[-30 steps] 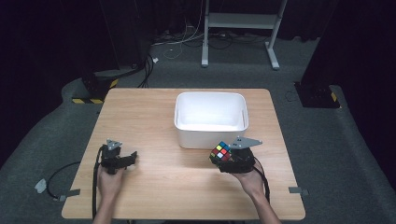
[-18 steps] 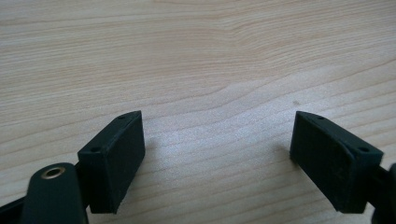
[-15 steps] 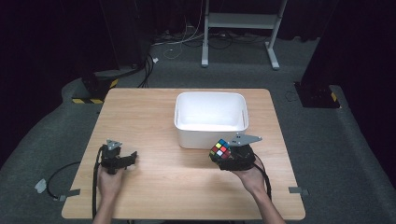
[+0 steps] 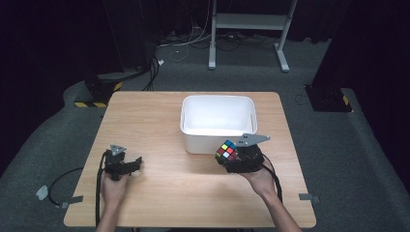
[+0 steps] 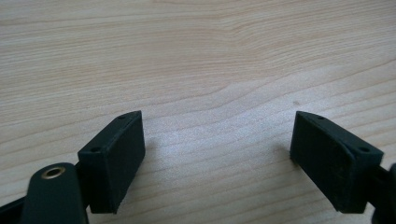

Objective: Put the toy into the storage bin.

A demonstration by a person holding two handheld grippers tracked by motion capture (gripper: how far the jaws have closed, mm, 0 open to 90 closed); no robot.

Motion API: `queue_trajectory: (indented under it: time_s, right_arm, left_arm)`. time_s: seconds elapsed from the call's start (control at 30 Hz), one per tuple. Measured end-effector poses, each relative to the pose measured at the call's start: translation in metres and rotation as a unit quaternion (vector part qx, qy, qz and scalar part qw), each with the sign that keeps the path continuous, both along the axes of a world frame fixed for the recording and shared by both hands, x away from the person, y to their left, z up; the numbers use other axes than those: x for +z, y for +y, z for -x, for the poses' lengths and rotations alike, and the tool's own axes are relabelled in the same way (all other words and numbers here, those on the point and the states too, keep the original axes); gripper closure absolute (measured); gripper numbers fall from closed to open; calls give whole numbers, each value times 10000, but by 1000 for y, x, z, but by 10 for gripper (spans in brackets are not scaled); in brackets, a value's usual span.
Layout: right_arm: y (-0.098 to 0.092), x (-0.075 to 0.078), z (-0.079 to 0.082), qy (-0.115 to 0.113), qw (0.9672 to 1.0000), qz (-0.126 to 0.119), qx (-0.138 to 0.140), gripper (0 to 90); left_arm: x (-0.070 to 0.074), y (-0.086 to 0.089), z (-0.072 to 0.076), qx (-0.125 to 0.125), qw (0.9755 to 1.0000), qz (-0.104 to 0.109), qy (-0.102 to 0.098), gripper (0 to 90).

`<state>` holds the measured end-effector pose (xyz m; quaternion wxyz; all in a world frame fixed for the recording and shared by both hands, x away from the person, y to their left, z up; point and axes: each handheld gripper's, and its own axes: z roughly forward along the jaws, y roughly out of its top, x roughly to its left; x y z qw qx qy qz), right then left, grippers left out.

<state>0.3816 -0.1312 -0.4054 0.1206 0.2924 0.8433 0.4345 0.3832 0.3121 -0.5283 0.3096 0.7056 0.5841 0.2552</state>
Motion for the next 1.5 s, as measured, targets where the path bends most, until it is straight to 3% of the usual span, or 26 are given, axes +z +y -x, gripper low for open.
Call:
queue_trajectory:
  time_s: [0.8, 1.5]
  right_arm:
    - [11, 21, -9, -29, 9995, 125, 287, 337]
    - [4, 43, -18, 7, 9996, -137, 263, 337]
  left_arm:
    - [0, 0, 0, -1, 10000, 1, 1, 181]
    - [0, 0, 0, 0, 10000, 0, 1, 181]
